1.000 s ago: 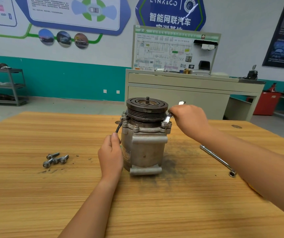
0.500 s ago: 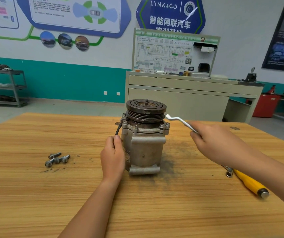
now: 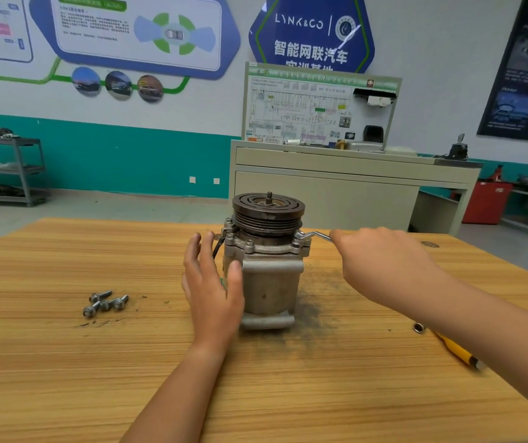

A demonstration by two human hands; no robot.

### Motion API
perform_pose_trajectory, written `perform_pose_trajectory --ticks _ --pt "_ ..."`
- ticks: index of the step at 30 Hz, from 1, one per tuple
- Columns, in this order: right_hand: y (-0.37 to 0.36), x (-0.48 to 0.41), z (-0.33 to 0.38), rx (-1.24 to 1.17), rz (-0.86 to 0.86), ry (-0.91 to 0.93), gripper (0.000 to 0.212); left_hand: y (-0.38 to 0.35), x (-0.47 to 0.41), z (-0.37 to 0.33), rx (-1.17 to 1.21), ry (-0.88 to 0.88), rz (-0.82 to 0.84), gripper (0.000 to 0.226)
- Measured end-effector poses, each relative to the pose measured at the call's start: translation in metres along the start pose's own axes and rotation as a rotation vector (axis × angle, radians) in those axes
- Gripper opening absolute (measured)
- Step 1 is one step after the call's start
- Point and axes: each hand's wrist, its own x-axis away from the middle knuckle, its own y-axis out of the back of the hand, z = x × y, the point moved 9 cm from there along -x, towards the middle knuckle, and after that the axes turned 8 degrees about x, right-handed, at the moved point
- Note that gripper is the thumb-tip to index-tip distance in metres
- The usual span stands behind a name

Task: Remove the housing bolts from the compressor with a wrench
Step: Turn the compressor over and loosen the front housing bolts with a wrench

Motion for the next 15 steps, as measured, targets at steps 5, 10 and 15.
perform_pose_trajectory --ticks 5,10,15 --pt "0.009 -0.002 0.010 0.082 0.047 0.050 0.024 -0.008 0.004 -0.015 -0.025 -0.112 0.089 0.051" --pt "0.010 0.000 0.013 0.106 0.068 0.078 0.029 -0.018 0.009 -0.024 -0.079 -0.172 0.184 0.050" --pt "0.009 0.003 0.012 0.098 0.067 0.083 0.030 -0.018 0.008 -0.019 -0.059 -0.136 0.185 0.049"
